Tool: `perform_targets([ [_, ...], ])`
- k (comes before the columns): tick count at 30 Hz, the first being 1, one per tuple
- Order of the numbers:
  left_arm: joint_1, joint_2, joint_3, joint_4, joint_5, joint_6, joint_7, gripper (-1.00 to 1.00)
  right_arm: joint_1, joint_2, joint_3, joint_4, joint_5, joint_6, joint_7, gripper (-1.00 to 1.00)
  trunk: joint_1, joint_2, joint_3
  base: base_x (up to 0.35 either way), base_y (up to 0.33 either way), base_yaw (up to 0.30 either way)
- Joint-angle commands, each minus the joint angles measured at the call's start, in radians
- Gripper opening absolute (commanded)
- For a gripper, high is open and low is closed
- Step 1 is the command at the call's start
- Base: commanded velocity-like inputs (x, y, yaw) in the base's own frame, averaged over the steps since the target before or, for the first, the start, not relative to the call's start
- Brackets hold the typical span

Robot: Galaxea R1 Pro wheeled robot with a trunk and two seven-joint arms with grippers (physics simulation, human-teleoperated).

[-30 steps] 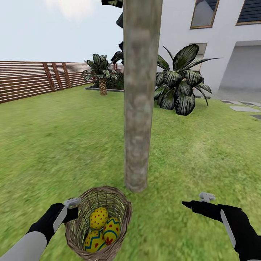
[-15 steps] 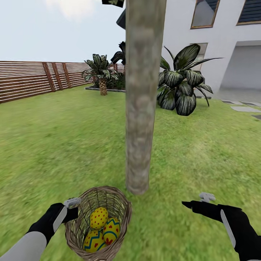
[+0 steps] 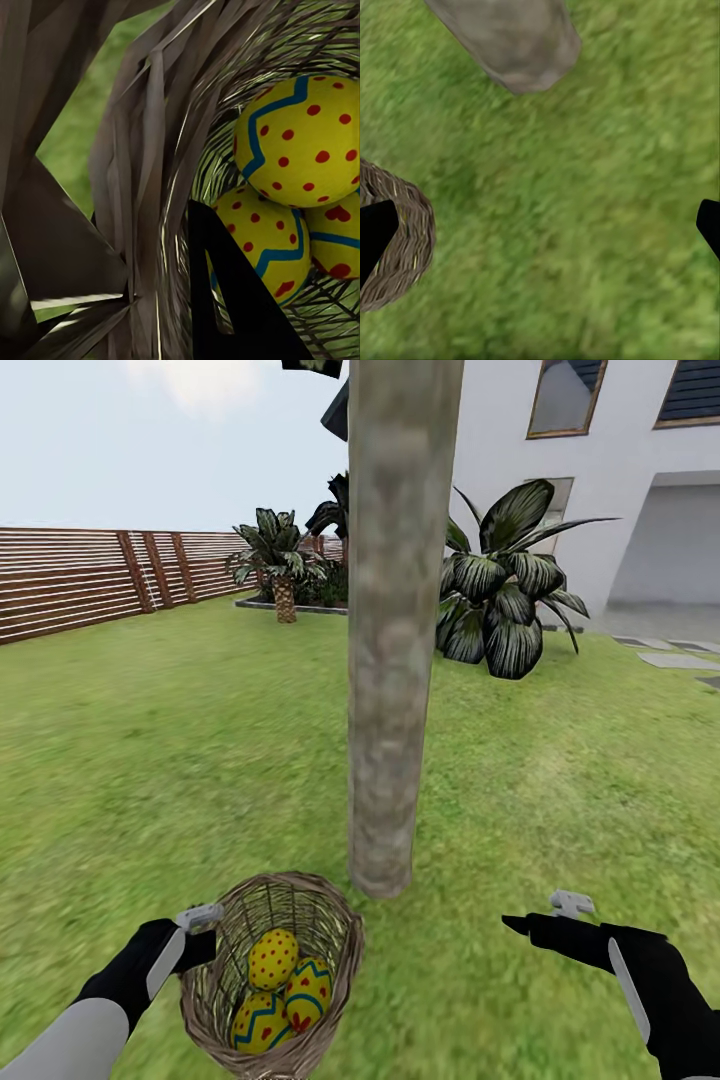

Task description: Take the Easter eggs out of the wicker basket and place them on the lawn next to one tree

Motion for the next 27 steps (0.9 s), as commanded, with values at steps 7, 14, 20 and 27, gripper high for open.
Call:
perform_targets([
  [7,0.000,0.000,0.000,-0.001,0.016,0.004,0.008,-1.00,-0.001,0.000,-0.002,-0.001,0.003,0.005,0.006,1.00,0.027,-0.050,-0.023,0.000,0.000,0.000],
  [14,0.000,-0.001,0.000,0.000,0.016,0.004,0.008,-1.00,-0.001,0.000,-0.002,-0.001,0.003,0.005,0.006,1.00,0.054,-0.099,-0.045,0.000,0.000,0.000],
  [20,0.000,-0.002,0.000,0.002,0.016,0.004,0.007,-1.00,-0.001,0.000,-0.002,0.004,0.003,0.005,0.006,1.00,0.077,-0.141,-0.064,0.000,0.000,0.000],
  [27,-0.001,0.000,0.001,0.004,0.016,0.004,0.008,-1.00,-0.001,0.000,-0.002,0.005,0.003,0.005,0.006,1.00,0.104,-0.190,-0.086,0.000,0.000,0.000],
])
